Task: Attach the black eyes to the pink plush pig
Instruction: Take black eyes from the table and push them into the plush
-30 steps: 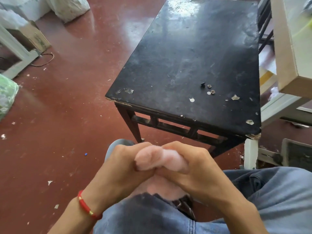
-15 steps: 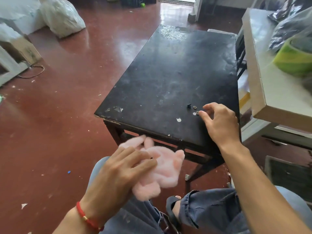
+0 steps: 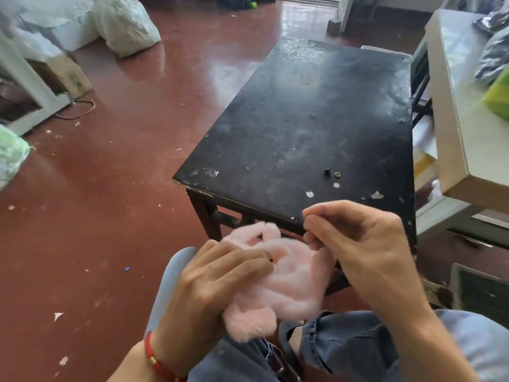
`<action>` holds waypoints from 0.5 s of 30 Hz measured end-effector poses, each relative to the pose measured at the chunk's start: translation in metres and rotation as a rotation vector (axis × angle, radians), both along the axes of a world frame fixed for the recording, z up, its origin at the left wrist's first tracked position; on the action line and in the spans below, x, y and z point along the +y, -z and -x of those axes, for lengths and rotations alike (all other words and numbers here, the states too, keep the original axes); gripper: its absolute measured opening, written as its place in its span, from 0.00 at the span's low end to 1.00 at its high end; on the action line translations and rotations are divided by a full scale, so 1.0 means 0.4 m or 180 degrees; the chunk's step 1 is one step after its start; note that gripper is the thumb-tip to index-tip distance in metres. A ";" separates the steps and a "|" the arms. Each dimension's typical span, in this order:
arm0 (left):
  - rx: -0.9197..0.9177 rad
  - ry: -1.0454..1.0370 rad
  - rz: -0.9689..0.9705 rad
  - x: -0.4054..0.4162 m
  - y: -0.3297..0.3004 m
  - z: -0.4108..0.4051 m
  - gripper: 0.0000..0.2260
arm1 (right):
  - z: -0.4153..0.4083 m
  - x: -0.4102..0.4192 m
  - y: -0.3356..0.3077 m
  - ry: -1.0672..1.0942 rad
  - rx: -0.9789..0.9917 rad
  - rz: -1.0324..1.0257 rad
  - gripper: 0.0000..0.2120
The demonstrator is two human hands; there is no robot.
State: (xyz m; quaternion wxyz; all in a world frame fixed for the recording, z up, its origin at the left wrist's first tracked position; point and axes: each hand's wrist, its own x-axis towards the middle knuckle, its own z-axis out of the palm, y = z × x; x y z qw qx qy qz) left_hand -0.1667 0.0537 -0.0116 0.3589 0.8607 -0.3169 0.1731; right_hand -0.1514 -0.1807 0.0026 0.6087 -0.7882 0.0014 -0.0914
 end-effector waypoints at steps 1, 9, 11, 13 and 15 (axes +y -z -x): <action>0.0001 0.0040 0.0032 -0.001 0.001 0.007 0.19 | 0.040 0.028 -0.009 -0.0083 -0.0004 -0.0088 0.03; 0.0210 0.0226 0.0151 -0.008 0.004 0.044 0.23 | 0.130 0.068 0.003 -0.0035 -0.0194 0.0837 0.12; 0.0214 0.0244 0.0162 -0.005 0.002 0.055 0.22 | 0.140 0.069 0.016 -0.0141 0.0006 0.0655 0.14; 0.0169 0.0226 0.0151 -0.001 0.000 0.066 0.17 | 0.151 0.072 0.029 -0.0135 0.0073 0.0581 0.13; 0.0179 0.0233 0.0134 0.000 -0.002 0.073 0.14 | 0.162 0.074 0.034 -0.0097 0.0084 0.0501 0.10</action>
